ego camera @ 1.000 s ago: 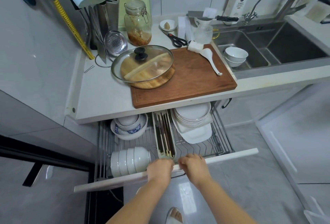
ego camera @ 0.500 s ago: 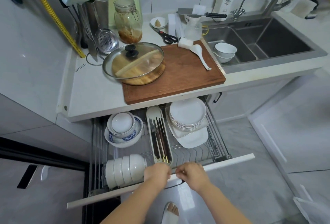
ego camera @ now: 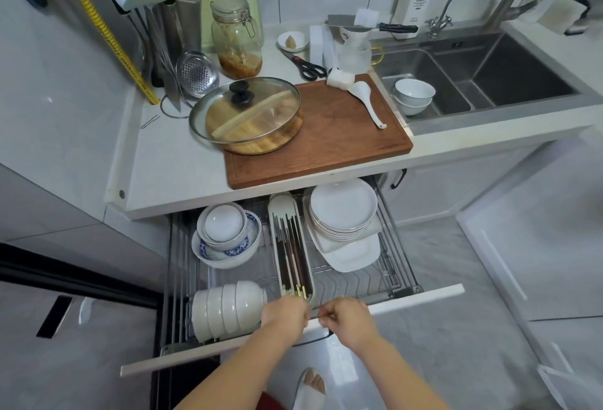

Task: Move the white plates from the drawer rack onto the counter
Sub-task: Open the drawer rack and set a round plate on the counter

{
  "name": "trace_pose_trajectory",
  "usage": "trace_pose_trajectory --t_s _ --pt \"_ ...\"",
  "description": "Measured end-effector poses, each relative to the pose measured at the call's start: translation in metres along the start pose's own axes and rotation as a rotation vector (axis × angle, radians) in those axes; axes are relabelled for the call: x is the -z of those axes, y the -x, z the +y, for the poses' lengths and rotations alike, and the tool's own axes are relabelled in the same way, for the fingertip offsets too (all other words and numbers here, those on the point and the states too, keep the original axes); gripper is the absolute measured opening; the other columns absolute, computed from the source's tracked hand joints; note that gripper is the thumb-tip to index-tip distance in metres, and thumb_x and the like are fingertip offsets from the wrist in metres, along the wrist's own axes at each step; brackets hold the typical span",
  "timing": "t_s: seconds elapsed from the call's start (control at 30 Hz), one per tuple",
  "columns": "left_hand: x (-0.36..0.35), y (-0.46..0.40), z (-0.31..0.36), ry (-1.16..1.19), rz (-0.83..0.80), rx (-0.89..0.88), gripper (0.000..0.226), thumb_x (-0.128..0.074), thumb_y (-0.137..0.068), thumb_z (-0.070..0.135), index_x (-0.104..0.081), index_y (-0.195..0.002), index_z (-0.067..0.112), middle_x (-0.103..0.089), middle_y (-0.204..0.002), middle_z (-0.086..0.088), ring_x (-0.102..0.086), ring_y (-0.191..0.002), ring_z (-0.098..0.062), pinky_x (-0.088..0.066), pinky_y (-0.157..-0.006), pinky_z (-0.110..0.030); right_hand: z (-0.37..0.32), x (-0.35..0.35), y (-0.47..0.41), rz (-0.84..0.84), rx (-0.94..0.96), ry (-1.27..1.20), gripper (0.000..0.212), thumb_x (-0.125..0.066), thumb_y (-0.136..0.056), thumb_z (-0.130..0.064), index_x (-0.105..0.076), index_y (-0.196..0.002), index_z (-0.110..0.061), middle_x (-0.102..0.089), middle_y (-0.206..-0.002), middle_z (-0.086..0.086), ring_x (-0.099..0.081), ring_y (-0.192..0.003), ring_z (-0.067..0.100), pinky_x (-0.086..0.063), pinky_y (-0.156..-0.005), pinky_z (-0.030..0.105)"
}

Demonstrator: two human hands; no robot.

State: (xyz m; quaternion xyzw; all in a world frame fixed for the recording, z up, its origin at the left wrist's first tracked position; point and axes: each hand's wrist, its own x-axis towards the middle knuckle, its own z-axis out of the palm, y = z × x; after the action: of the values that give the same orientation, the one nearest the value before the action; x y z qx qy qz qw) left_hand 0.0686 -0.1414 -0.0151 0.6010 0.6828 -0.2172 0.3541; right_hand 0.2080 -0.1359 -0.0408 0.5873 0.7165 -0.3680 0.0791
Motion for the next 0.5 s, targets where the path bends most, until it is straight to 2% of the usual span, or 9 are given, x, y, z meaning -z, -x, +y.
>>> trace_pose_trajectory --t_s 0.23,0.37,0.43,0.5 --pt "0.002 -0.011 -0.006 0.047 -0.095 -0.061 0.028 -0.054 -0.092 0.018 -0.07 -0.115 0.02 -0.067 -0.121 -0.001 -0.063 -0.112 -0.023 -0.049 -0.092 -0.03 0.002 0.007 -0.003 -0.098 -0.045 -0.104 0.021 -0.064 -0.077 -0.03 -0.074 -0.095 -0.026 -0.073 -0.102 -0.007 -0.065 -0.099 0.013 -0.047 -0.089 0.024" --pt "0.011 -0.03 -0.01 0.133 -0.214 -0.169 0.028 -0.059 -0.087 0.017 -0.072 -0.11 0.011 -0.07 -0.118 -0.007 -0.063 -0.113 -0.024 -0.049 -0.097 -0.031 0.004 0.016 -0.014 -0.217 -0.078 -0.209 0.018 -0.063 -0.079 -0.024 -0.074 -0.093 -0.022 -0.065 -0.085 -0.01 -0.065 -0.09 0.014 -0.049 -0.083 0.025" --pt "0.023 -0.045 -0.012 0.241 -0.206 -0.201 0.029 -0.059 -0.089 0.019 -0.07 -0.114 0.009 -0.068 -0.122 -0.008 -0.062 -0.116 -0.022 -0.047 -0.098 -0.029 0.005 0.022 -0.023 -0.177 -0.138 -0.3 0.015 -0.056 -0.086 -0.019 -0.068 -0.091 -0.025 -0.061 -0.084 -0.006 -0.059 -0.084 0.011 -0.045 -0.077 0.022" --pt "0.038 -0.062 -0.009 0.336 -0.146 -0.188 0.034 -0.056 -0.093 0.022 -0.063 -0.124 0.011 -0.064 -0.129 -0.006 -0.059 -0.118 -0.021 -0.046 -0.099 -0.027 0.01 0.029 -0.037 -0.077 -0.215 -0.362 0.017 -0.05 -0.092 -0.018 -0.066 -0.098 -0.019 -0.06 -0.086 -0.003 -0.056 -0.085 0.01 -0.039 -0.073 0.018"
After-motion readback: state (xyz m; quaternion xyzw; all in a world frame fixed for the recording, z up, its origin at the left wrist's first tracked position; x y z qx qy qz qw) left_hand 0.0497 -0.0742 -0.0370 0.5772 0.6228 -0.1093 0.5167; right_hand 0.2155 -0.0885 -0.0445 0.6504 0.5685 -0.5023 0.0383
